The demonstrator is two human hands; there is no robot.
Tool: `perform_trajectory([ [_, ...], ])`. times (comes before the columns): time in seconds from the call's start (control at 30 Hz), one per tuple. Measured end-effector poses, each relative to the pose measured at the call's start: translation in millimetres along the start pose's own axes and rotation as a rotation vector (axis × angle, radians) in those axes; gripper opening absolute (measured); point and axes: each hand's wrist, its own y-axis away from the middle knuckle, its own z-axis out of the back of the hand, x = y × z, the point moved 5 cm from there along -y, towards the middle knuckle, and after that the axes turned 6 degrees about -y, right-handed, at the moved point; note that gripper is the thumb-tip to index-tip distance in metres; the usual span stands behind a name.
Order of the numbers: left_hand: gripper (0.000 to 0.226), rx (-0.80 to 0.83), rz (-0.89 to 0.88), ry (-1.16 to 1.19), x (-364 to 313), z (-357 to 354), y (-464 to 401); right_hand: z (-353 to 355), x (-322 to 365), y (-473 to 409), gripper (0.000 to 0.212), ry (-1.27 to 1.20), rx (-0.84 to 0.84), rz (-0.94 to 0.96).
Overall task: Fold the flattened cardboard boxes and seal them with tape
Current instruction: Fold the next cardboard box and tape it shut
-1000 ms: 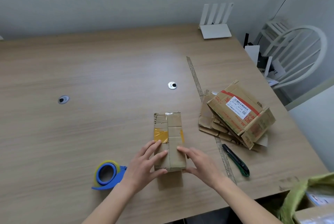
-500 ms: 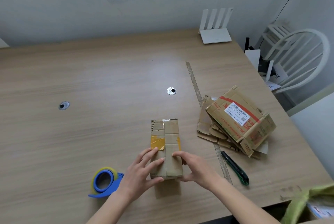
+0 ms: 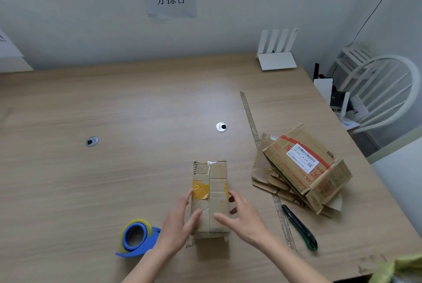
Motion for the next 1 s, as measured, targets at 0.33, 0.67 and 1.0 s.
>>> perform_trajectory([
  [0.33, 0.049, 0.029, 0.249, 0.388, -21.5, -21.8, 0.0, -9.3, 11.8, -13.1, 0.161, 0.300, 0.036, -0.140],
  [0.67, 0.081, -0.093, -0.133, -0.464, -15.8, 32.4, -17.6, 28.0, 21.8, -41.2, 0.132, 0.850, 0.277, 0.244],
  [1.0, 0.096, 0.114, -0.167, -0.621, -12.2, 19.9, -17.4, 26.3, 40.0, -53.8, 0.087, 0.828, -0.045, 0.511],
])
